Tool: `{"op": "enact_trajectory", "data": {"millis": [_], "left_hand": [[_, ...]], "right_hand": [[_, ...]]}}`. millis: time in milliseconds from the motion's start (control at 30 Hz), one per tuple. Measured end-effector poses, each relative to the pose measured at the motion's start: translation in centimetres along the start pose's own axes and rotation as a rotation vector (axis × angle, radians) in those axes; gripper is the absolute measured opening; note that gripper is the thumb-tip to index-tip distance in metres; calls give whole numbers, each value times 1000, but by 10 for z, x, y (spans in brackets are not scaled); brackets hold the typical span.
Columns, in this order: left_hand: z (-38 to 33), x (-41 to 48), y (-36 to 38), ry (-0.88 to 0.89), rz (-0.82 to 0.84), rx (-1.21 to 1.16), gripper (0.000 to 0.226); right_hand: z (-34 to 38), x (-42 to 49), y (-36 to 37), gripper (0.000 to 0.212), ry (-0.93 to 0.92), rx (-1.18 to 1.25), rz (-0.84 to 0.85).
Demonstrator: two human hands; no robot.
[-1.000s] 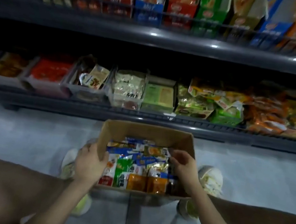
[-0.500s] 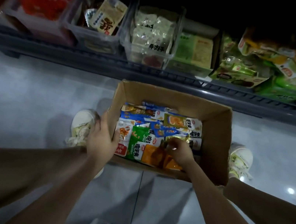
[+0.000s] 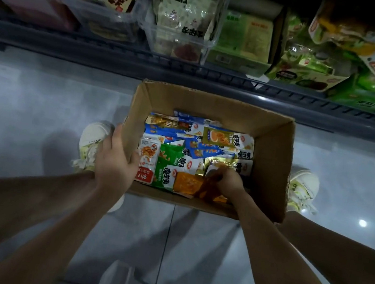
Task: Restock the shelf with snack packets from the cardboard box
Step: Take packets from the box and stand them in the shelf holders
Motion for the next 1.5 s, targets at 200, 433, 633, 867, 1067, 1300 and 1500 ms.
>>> {"op": "enact_trajectory", "data": {"millis": [200,433,633,867,1067,1300,1500], "left_hand": [[-31,-4,-19,134,-56,43,54],[-105,-20,-13,370,253,-6,66],[-130,-16,-24,274,557,56,51],[-124,-33,-36,61,786,-305,20],[-98,-41,-59,-96,629,-602,13],[-82,-55,-58,-226,612,-815,32],[-67,-74,-53,-274,797,-751,35]], "right_hand": [[14,-12,-8,13,-100,92,15],[75,-72,-47,16,-368,509,44],[123,-135,-84,7,-591,561,145],[137,-163,-89,18,-598,510,68],[77,-162,-115,70,-447,667,-251],[77,-172,-49,50,-328,1201,225],[88,-174,-26,38,-330,1188,110]]}}
Point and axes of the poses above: each hand's wrist, its own x-axis towards the middle knuckle, its own y-axis out of the palm, z = x × y, the point moved 8 cm from there along x, towards the middle knuckle
